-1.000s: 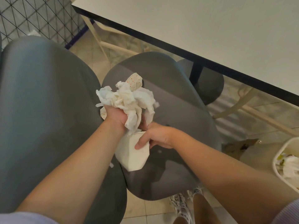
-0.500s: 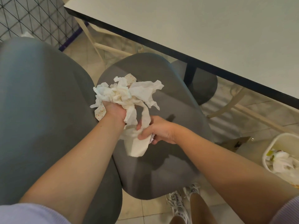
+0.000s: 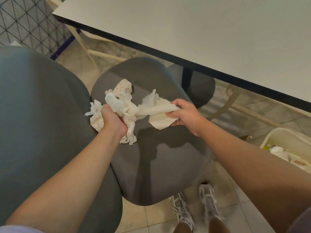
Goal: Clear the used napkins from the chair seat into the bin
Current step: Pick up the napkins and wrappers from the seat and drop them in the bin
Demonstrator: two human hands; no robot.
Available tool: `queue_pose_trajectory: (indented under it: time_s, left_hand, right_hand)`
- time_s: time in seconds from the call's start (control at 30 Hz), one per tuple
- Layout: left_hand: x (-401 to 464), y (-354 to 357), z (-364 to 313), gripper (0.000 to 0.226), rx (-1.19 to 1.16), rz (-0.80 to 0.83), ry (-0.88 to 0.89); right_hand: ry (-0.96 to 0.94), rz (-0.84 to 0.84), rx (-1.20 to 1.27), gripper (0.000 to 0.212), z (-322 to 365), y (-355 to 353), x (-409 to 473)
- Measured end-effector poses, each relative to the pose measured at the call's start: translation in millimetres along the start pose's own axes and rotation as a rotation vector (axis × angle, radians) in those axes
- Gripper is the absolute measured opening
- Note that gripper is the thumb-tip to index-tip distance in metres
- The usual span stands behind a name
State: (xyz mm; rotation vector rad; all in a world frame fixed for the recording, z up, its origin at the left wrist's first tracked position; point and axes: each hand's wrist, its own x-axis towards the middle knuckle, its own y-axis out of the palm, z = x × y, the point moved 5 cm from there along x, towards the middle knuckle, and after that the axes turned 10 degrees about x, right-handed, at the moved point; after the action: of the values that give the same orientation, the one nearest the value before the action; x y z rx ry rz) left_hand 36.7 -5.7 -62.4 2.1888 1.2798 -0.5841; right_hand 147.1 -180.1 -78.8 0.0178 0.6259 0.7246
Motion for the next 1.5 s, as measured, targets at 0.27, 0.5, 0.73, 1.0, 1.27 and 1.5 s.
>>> queue_pose_trajectory:
  time_s: [0.27,0.5,0.73,1.0,1.27,1.5]
  left_hand:
    - [-29,47,37,0.050,0.266,0.163,-0.042]
    - [-83,122,98,0.051,0.467,0.337,-0.093]
    - [-147,212,205,0.039,0.663,0.409,-0.160]
    - [-199,292,291,0.019,1.076,0.523,0.146]
    - [-184,320,346,0.022,1.722,0.917,0.895]
    - [-160,320,390,0.024,2.273,1.065,1.093]
  right_hand:
    - [-0.019,-0.044,0.156,0.023,1,-47,-37]
    - [-0.009,-0.102,0.222,0.026,-14,-130,-93]
    - [0.041,-0.218,0.272,0.033,-54,-256,-175]
    - [0.051,-0.382,0.002,0.025,-100,-362,-229]
    - [-0.006,-0.298,-0.979,0.013,-123,-374,-204]
    - [0.186,-0.234,-1.235,0.047,-141,-378,-176]
